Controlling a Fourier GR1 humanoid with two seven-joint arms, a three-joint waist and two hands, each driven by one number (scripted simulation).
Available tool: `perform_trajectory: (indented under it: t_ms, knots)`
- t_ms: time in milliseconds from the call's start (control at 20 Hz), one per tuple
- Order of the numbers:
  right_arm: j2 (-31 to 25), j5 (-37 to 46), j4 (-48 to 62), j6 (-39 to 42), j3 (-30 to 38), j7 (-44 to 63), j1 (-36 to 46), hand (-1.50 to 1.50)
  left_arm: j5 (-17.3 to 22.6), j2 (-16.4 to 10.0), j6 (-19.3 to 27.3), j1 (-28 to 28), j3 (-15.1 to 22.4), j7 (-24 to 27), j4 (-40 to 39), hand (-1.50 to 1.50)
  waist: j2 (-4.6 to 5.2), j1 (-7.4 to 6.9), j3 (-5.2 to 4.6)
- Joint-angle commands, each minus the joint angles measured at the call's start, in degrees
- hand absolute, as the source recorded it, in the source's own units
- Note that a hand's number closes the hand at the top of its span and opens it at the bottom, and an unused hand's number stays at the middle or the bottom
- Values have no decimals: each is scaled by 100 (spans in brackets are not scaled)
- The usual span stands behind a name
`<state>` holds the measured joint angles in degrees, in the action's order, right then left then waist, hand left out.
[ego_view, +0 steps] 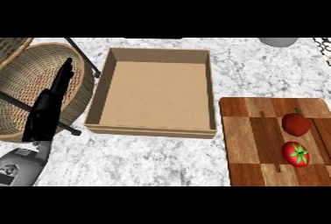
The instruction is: Pick the bell pepper from the cutting board and place it in the cardboard box
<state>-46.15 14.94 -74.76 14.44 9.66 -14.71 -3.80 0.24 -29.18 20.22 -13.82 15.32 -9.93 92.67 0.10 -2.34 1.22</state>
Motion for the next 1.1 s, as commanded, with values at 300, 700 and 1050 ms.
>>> perform_trajectory:
  t_ms: [300, 700, 1050]
  knots:
    - [-327, 402, 470, 999, -725, 892, 752, -150, 94, -391, -130, 522, -454, -172, -958, 0, 95, -180, -130]
    - [144, 805, 779, 829, -1130, 1334, 1403, -150, -47, -225, -26, 500, -405, -2, -1090, 0, 107, -162, -122]
    - [262, 828, 801, 1009, -1247, 1352, 1615, -150, 8, -305, -53, 608, -567, -5, -1132, 0, 53, 6, -133]
